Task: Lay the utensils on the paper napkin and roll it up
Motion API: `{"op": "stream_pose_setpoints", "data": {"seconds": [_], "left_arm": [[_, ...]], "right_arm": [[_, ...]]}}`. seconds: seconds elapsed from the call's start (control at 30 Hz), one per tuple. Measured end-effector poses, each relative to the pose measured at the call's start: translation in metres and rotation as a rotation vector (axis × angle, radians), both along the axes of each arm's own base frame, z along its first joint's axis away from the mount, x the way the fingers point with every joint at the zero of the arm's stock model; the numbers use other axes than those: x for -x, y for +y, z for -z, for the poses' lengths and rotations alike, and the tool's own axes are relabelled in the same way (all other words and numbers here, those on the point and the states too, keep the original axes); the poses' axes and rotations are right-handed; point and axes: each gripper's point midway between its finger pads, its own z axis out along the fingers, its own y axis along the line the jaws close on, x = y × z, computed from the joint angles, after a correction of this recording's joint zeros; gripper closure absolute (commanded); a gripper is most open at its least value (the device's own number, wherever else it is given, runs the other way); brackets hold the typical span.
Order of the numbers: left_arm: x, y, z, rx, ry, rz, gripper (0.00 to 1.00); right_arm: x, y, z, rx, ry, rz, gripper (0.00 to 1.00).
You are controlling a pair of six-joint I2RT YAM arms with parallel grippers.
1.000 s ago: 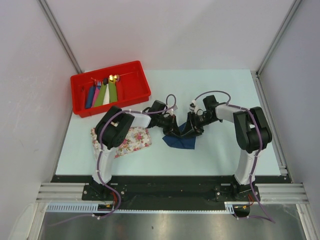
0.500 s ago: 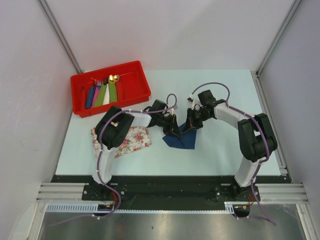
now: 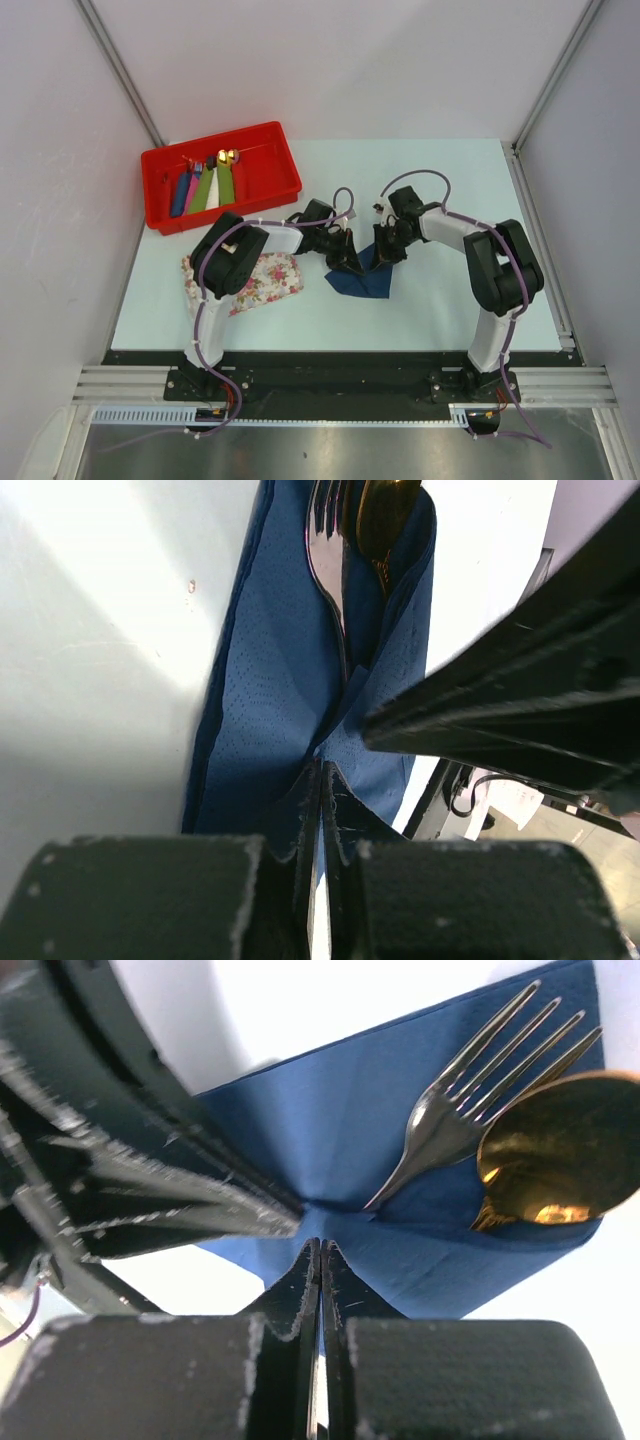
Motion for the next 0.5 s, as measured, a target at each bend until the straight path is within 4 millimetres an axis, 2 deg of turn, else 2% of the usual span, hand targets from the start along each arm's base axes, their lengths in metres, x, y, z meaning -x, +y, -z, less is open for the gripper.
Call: {"op": "stream_pose_setpoints", "data": {"seconds": [0.13, 0.27, 0.5], "left_arm": [[0.0, 0.0, 0.0, 0.0, 0.0, 0.0, 0.94], [0.0, 0.0, 0.0, 0.0, 0.0, -0.001, 0.94], [-0.005, 0.003, -0.003, 0.036, -0.041, -0.015, 0.8]], "right_arm": [[-0.001, 0.001, 0.01, 0.009, 0.009, 0.001, 1.0], [-0.003, 0.002, 0.01, 0.005, 0.004, -0.001, 1.0], [-0.004, 0.001, 0.018, 0.026, 0.008, -0.005, 1.0]]}}
